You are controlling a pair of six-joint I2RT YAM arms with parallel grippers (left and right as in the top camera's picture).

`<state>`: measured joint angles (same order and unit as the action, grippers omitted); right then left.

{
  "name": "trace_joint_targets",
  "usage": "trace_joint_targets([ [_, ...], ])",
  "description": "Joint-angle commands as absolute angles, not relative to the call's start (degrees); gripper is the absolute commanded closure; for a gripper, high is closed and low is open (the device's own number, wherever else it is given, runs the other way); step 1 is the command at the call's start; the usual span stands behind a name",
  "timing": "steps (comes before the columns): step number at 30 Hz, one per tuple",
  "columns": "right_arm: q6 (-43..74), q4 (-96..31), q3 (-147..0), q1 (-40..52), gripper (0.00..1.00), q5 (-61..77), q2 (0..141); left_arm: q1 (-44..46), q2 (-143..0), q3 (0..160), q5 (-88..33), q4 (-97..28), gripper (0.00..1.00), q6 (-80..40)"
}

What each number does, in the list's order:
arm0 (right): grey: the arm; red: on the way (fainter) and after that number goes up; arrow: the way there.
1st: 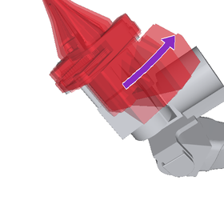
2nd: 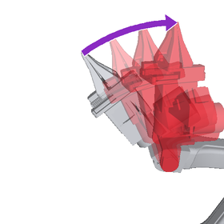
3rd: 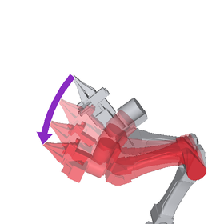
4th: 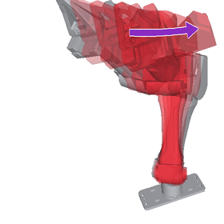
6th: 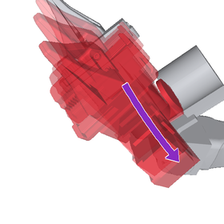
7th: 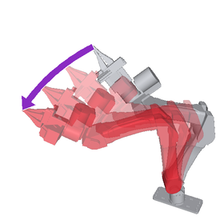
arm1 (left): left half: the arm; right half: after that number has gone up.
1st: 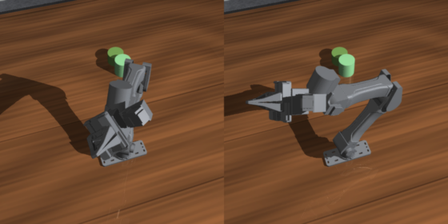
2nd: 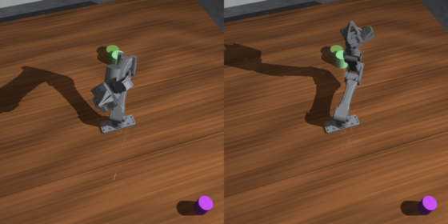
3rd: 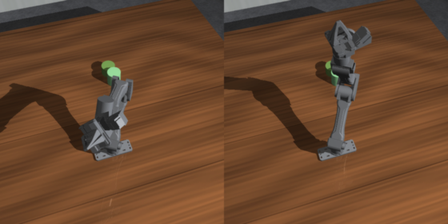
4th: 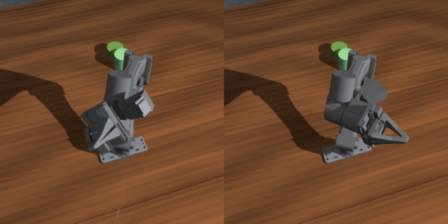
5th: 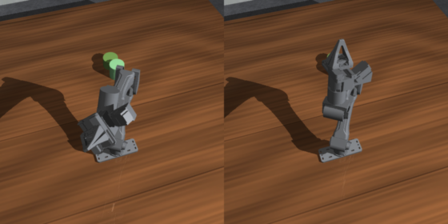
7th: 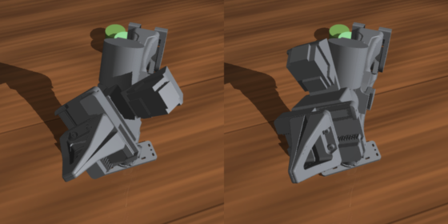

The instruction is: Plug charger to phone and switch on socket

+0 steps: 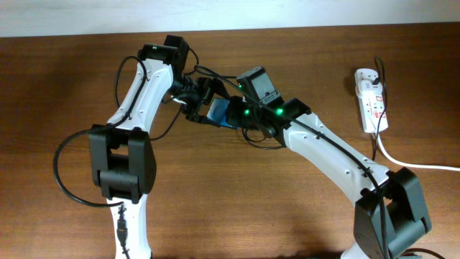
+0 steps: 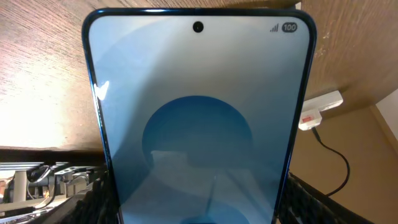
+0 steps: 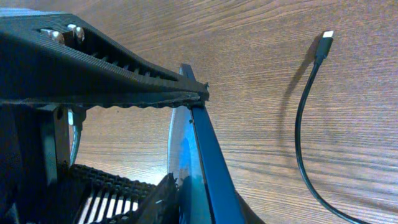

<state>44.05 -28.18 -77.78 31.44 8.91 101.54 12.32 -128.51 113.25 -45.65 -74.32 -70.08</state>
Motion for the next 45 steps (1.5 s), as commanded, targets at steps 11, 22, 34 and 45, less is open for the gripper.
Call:
trace_joint_targets([
  [11, 43.4, -27.6, -78.6, 31.2, 0.96, 8.4, 102.4, 12.1, -128.5, 114.4, -47.8, -74.4, 1.00, -69.8],
  [22, 46.3, -18.0, -78.5, 17.3, 0.96, 15.9, 88.9, 5.2, -128.5, 114.4, -69.5, -51.5, 1.00, -29.3],
  [34, 49.3, 2.5, -64.8, -0.4, 0.96, 33.2, 87.7, 5.3, -128.7, 114.4, -74.8, -39.6, 0.99, -34.1],
  [45, 88.8, 34.6, -40.6, 10.6, 0.96, 7.2, 81.5, 9.3, -129.7, 114.4, -70.7, -34.0, 0.51, -36.9],
])
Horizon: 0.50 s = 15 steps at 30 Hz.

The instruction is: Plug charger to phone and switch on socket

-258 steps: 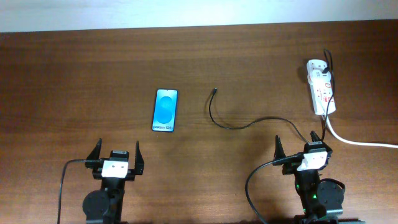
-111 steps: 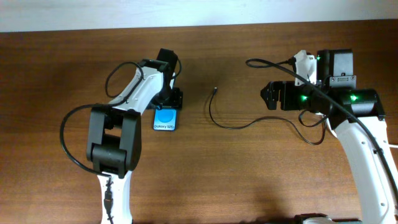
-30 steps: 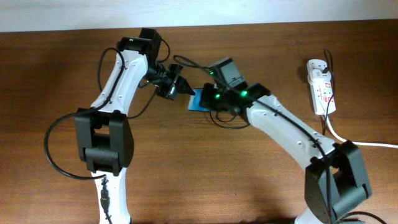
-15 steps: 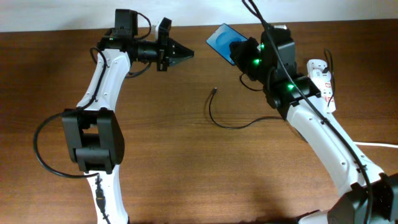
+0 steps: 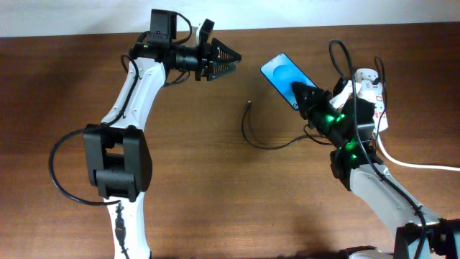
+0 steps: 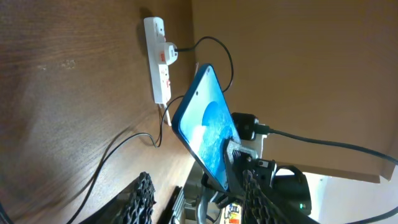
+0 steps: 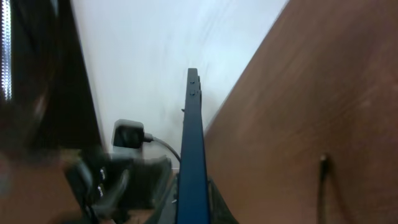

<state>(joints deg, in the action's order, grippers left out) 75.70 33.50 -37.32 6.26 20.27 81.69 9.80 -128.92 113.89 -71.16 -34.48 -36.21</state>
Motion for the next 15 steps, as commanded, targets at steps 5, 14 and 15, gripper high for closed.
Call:
trace_joint_targets([
  [5, 88.8, 34.5, -47.6, 15.7, 0.96, 3.1, 85.8, 10.5, -129.7, 114.4, -70.5, -33.6, 0.55, -37.2],
  [14, 93.6, 30.6, -52.8, 21.8, 0.96, 3.2, 90.4, 15.5, -129.7, 114.4, -61.9, -17.0, 0.41, -57.9],
  [15, 93.6, 29.6, -52.8, 21.8, 0.96, 3.3, 90.4, 15.7, -129.7, 114.4, -61.2, -16.5, 0.43, -57.9],
])
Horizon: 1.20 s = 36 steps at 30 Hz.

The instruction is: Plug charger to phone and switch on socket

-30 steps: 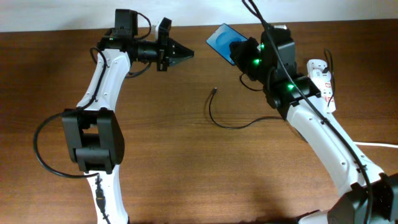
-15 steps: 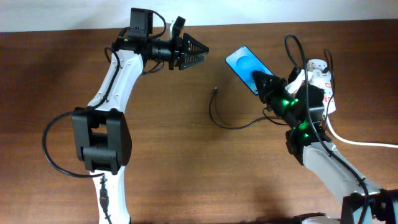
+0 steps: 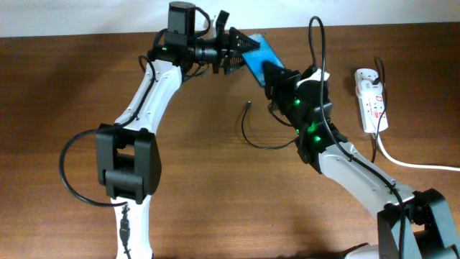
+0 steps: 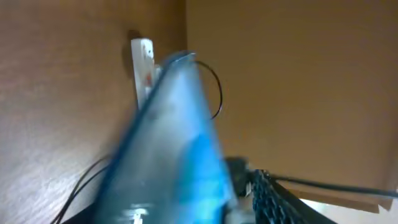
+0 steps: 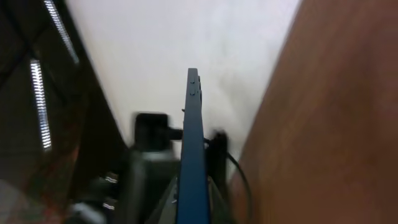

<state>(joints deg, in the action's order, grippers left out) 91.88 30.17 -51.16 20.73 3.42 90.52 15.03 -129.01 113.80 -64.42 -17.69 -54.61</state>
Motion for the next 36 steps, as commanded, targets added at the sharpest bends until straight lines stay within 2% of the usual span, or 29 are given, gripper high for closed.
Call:
trace_joint_targets([
  [1, 93.6, 29.3, -52.8, 21.8, 0.96, 3.4, 90.4, 16.1, -129.6, 114.4, -60.5, -15.9, 0.47, -58.8],
  [2, 94.3, 29.3, -52.8, 22.1, 0.96, 3.2, 90.4, 16.4, -129.7, 114.4, -60.4, -15.0, 0.54, -59.2],
  [4, 95.0, 29.3, -52.8, 22.5, 0.96, 2.0, 90.5, 17.3, -129.6, 114.4, -60.4, -13.2, 0.60, -62.6],
  [10, 95.0, 31.0, -52.8, 22.6, 0.96, 2.5, 91.5, 19.1, -129.6, 114.4, -66.5, -8.4, 0.62, -69.8],
  [15, 95.0, 31.9, -52.9, 22.6, 0.96, 2.6, 91.5, 19.7, -129.6, 114.4, -69.3, -7.5, 0.73, -72.5],
  [17, 95.0, 31.9, -52.9, 22.8, 0.96, 3.0, 91.5, 19.8, -129.6, 114.4, -68.1, -6.9, 0.85, -72.7],
  [18, 95.0, 31.9, -52.9, 23.0, 0.96, 3.0, 91.5, 19.8, -129.6, 114.4, -67.5, -6.9, 1.00, -73.1],
  [23, 94.7, 26.8, -52.9, 22.9, 0.92, 3.0, 91.5, 19.7, -129.6, 114.4, -61.2, -6.1, 1.00, -71.2],
  [24, 93.1, 25.2, -52.9, 22.9, 0.87, 2.9, 91.5, 19.7, -129.6, 114.4, -61.2, -6.1, 1.00, -71.1],
  [28, 84.1, 25.2, -52.9, 21.0, 0.54, 2.7, 91.5, 18.7, -129.6, 114.4, -61.5, -6.1, 1.00, -69.3],
  [29, 82.3, 25.2, -52.9, 19.7, 0.51, 3.2, 91.4, 18.6, -129.6, 114.4, -61.7, -6.1, 1.00, -69.1],
  [34, 73.7, 25.2, -52.9, 9.3, 0.48, 15.8, 91.2, 17.3, -129.6, 114.4, -61.6, -6.2, 1.00, -68.4],
  [36, 67.9, 18.5, -52.9, 4.1, 0.48, 22.2, 91.0, 16.4, -129.6, 114.4, -61.6, -7.0, 1.00, -66.0],
])
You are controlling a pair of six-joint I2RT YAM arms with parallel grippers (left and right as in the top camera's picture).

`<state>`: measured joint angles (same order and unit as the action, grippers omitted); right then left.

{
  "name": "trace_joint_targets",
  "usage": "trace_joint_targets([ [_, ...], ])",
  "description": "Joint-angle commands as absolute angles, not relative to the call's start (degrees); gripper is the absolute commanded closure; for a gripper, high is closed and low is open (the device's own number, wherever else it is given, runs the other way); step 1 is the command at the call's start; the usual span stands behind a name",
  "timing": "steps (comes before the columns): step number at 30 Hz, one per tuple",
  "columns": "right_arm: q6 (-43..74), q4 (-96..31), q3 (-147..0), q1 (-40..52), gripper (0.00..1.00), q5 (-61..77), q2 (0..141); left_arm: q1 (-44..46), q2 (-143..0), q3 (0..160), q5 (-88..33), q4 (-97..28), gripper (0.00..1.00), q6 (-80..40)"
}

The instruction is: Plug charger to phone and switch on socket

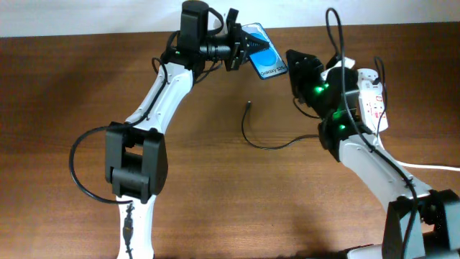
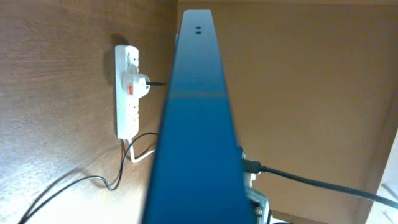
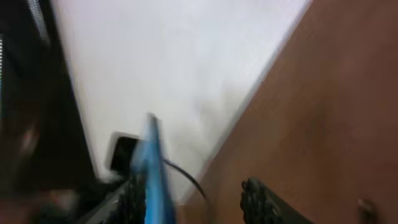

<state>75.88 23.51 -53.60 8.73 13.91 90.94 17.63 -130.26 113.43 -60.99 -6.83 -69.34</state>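
Observation:
A blue phone (image 1: 263, 62) is held up off the table at the back, with my left gripper (image 1: 243, 49) shut on its top end. In the left wrist view the phone (image 2: 196, 124) shows edge-on and hides the jaws. Just right of the phone, my right gripper (image 1: 296, 68) stands open and apart from it. The blurred right wrist view shows the phone (image 3: 153, 171) beside its left finger. The black charger cable (image 1: 248, 137) lies on the table, its free plug end (image 1: 248, 104) pointing back. The white socket strip (image 1: 370, 101) lies at the right, with the charger (image 2: 134, 84) plugged into it.
The brown wooden table (image 1: 72, 108) ends at a white wall along the back. A white mains lead (image 1: 402, 162) runs from the socket strip to the right edge. Both arms lean over the back half of the table.
The phone has passed from my right gripper to my left. The left is now shut on it, the right has opened and sits a little to the right.
Both grippers were at the phone over the middle of the table. Then my right gripper held it alone near the socket strip, with the left open at the back. Then the right held it up to the left, which now holds it.

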Motion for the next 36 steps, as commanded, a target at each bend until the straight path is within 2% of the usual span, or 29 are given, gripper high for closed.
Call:
trace_joint_targets([
  [1, 66.2, 15.5, -52.9, 3.0, 0.48, 23.0, 91.0, 16.2, -129.6, 114.4, -61.6, -7.2, 1.00, -65.9],
  [3, 57.3, 7.8, -53.0, 2.1, 0.48, 23.6, 91.0, 14.3, -129.7, 114.4, -62.8, -9.3, 1.00, -65.8],
  [5, 50.8, -0.9, -55.6, 3.1, 0.50, 25.6, 91.1, 11.1, -129.7, 114.4, -69.7, -9.5, 1.00, -64.6],
  [8, 36.8, -22.7, -72.2, 7.6, 0.50, 20.6, 94.9, 5.1, -129.7, 114.4, -79.1, -9.5, 1.00, -61.6],
  [11, 33.4, -32.4, -84.1, 14.3, 0.50, 16.6, 103.3, 1.3, -129.7, 114.4, -80.6, -9.5, 1.00, -59.4],
  [15, 33.4, -29.4, -85.0, 19.6, 0.50, 8.7, 107.3, -0.6, -129.7, 114.4, -80.5, -9.5, 1.00, -59.4],
  [21, 34.1, -23.7, -85.0, 21.2, 0.50, 9.8, 116.3, -0.9, -129.7, 114.4, -79.5, -10.0, 1.00, -58.0],
  [22, 35.7, -23.2, -85.0, 21.4, 0.55, 9.8, 117.7, -0.9, -129.7, 114.4, -79.3, -11.2, 1.00, -54.9],
  [24, 38.0, -22.3, -84.9, 21.4, 0.56, 9.9, 120.2, -0.9, -129.7, 114.4, -77.0, -18.2, 1.00, -52.3],
  [27, 38.4, -22.2, -84.9, 21.4, 0.57, 13.6, 122.3, -0.9, -129.7, 114.4, -76.5, -19.3, 1.00, -49.5],
  [31, 41.5, -23.3, -84.8, 21.4, 0.67, 14.4, 123.4, -2.9, -130.9, 114.4, -77.5, -20.8, 1.00, -48.6],
  [35, 43.5, -22.9, -84.8, 22.5, 0.68, 13.8, 124.3, -4.7, -131.5, 114.4, -78.4, -22.0, 1.00, -46.3],
  [36, 45.1, -23.0, -84.8, 23.0, 0.73, 12.2, 124.9, -4.7, -131.5, 114.4, -77.9, -22.2, 1.00, -46.4],
])
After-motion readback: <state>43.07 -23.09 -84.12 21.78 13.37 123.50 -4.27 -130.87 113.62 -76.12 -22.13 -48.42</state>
